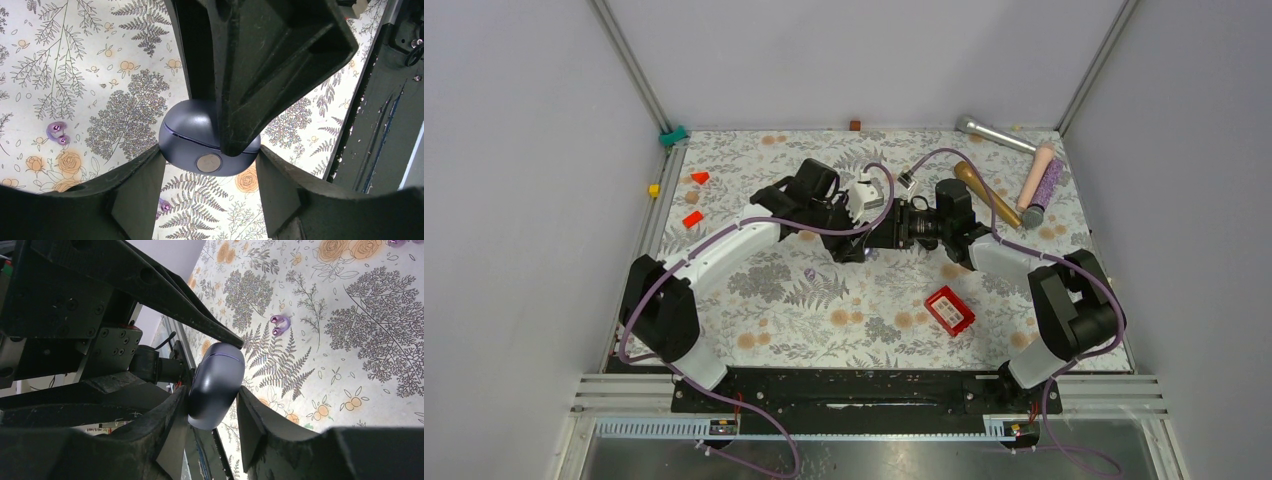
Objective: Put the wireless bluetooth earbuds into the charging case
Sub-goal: Pass from the left arm to the right
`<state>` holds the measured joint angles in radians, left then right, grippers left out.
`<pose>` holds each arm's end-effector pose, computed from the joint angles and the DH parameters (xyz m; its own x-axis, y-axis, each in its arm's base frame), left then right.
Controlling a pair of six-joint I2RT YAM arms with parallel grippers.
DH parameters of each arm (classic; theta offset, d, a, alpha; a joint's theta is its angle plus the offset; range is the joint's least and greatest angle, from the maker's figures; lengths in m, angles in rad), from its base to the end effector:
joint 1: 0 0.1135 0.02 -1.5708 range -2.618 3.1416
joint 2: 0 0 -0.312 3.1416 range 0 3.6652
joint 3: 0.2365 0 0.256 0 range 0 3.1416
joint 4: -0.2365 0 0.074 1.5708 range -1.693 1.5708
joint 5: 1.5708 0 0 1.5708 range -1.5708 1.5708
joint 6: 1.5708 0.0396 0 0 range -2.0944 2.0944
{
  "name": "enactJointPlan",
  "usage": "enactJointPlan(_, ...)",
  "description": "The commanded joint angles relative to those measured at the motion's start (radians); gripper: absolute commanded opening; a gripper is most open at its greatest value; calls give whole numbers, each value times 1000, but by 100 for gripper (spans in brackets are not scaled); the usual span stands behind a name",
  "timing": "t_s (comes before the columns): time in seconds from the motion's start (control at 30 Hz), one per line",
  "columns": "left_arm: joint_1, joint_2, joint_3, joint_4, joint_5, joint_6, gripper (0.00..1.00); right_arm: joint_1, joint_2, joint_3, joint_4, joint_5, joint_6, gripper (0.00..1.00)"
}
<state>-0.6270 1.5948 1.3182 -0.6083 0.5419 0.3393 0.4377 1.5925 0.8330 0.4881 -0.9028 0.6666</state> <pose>0.2728 -0.2229 0.3316 -0.3356 0.5953 -0.7301 0.9320 0.3224 -0.1656 0.2979 0.1737 0.2711 -0.7767 0.0594 -0.6270 -0.5946 0.2592 0.7611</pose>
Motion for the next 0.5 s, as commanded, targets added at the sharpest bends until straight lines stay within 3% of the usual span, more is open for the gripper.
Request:
enactJointPlan(0.0,-1,-47,-6,54,16,-8,55,13,3,33,64,-48,7,35)
enactJointPlan(0.1,-2,-55,-12,61,15,-13,65,13,-1,32,66,-52,5,34)
enactJointPlan(0.2,-2,-66,-18,69,13,-20,81,12,-8,35,67,-53,1,33)
enactJointPlan(0.23,1,-73,-21,73,11,-21,93,12,-11,35,68,-54,0,33)
enactJointPlan(0.27,0,-78,-25,76,8,-22,98,12,-15,38,66,-56,-3,33)
enactJointPlan(0.37,18,-107,-42,94,20,-20,99,12,-32,46,46,-68,-27,33)
enactJointPlan(0.47,87,-138,-52,107,136,-33,99,12,-55,61,13,-85,-65,31)
